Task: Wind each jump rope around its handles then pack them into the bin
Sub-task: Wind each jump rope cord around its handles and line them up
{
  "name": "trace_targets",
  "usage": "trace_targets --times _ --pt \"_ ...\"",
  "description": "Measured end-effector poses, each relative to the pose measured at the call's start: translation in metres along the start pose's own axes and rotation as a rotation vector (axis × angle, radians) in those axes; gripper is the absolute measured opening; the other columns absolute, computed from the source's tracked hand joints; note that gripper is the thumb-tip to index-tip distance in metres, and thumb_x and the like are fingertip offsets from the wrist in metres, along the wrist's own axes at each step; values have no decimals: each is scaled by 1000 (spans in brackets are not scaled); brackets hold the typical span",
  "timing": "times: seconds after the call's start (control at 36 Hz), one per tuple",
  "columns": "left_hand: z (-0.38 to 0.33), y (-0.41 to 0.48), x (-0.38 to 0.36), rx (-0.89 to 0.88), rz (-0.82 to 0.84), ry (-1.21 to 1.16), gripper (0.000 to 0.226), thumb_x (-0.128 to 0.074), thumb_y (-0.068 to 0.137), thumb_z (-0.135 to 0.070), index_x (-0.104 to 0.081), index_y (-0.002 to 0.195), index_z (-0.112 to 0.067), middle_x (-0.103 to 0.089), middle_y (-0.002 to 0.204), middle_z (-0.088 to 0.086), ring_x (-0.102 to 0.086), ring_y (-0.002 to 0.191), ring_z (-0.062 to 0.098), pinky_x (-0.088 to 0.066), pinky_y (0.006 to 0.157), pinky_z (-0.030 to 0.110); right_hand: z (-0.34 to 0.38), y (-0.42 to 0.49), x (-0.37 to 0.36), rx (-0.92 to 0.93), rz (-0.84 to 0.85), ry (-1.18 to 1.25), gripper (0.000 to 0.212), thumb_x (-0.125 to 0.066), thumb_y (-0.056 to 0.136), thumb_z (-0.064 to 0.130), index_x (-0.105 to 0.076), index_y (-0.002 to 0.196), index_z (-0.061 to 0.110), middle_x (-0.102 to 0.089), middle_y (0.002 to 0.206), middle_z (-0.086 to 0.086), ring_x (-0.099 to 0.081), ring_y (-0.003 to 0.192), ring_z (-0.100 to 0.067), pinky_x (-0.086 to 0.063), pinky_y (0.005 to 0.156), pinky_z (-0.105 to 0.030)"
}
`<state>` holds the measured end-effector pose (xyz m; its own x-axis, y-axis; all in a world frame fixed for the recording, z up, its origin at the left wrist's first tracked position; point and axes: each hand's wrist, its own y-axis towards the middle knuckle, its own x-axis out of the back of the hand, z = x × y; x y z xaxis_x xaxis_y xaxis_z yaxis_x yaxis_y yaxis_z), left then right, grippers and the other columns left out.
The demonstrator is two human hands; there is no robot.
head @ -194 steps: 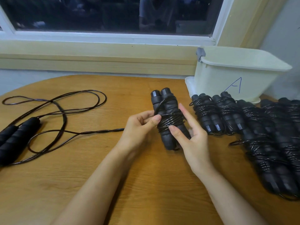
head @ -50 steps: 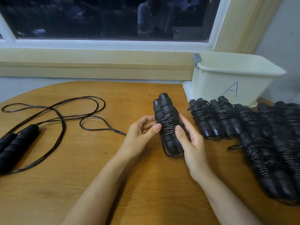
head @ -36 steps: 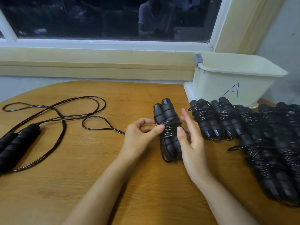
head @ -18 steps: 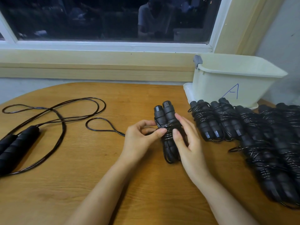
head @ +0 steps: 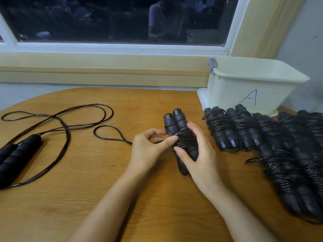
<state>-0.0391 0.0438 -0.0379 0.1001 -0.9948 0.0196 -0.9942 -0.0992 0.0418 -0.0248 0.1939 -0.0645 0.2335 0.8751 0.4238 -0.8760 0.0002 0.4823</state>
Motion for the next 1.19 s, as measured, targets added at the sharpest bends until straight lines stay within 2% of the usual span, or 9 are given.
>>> trace_targets --times 0.17,0.28,0.36,0.53,0.67,0.78,0.92,1.08,1.19 --pt "1 -2 -1 8 -1 -14 47 -85 58 -38 -70 95 -13 -76 82 8 -74 80 28 -55 81 43 -2 -1 -2 14 4 -35 69 -68 84 35 -41 146 23 -41 151 11 -32 140 2 -24 111 -10" --pt "1 -2 -1 4 -3 -21 48 -86 57 -38 -70 94 -11 -76 82 11 -74 79 31 -57 82 52 -2 -3 -3 25 47 -183 89 -75 78 47 -32 152 22 -31 158 11 -31 142 -8 -19 109 -8" --pt "2 -2 -2 -10 -4 8 47 -88 57 -39 -71 92 -12 -76 80 11 -74 77 31 -57 81 58 2 -5 -4 34 -4 -307 96 -70 71 58 -35 151 20 -32 156 3 -35 140 -16 -29 108 -23" --pt "6 -1 0 -20 -6 -10 48 -91 50 -50 -73 84 -23 -75 80 12 -73 79 35 -55 81 63 1 -4 -4 5 17 -322 89 -72 82 42 -26 156 20 -39 153 4 -39 136 -18 -33 101 -25" --pt "1 -4 -1 -34 1 -24 45 -88 56 -36 -72 90 -12 -76 80 12 -74 79 34 -55 82 62 -1 -4 -4 60 15 -319 85 -70 84 38 -27 155 23 -33 157 5 -38 139 -18 -28 104 -19" --pt "0 -5 -2 -46 19 -3 42 -86 57 -31 -71 91 -12 -76 79 10 -74 78 30 -58 79 55 0 -4 -3 40 -13 -391 97 -82 71 43 -32 152 24 -36 155 6 -43 135 -19 -35 101 -26" --pt "2 -3 -2 -85 36 17 36 -84 58 -30 -72 89 -16 -77 79 4 -74 77 18 -57 77 33 -2 -3 -3 6 -36 -301 86 -82 77 34 -39 150 19 -42 152 2 -43 137 -16 -40 105 -27" --pt "3 -2 -2 -105 2 -44 29 -82 59 -31 -74 83 -17 -77 82 4 -74 78 20 -55 73 32 0 -3 -1 8 -34 -237 85 -82 75 31 -42 149 15 -45 146 7 -38 122 9 -29 94 3" --pt "4 0 0 -142 -18 -62 26 -81 63 -30 -73 80 -11 -76 82 6 -74 80 23 -58 80 39 1 -5 -2 11 -17 -206 86 -80 79 31 -37 152 18 -40 153 9 -37 133 5 -25 98 4"
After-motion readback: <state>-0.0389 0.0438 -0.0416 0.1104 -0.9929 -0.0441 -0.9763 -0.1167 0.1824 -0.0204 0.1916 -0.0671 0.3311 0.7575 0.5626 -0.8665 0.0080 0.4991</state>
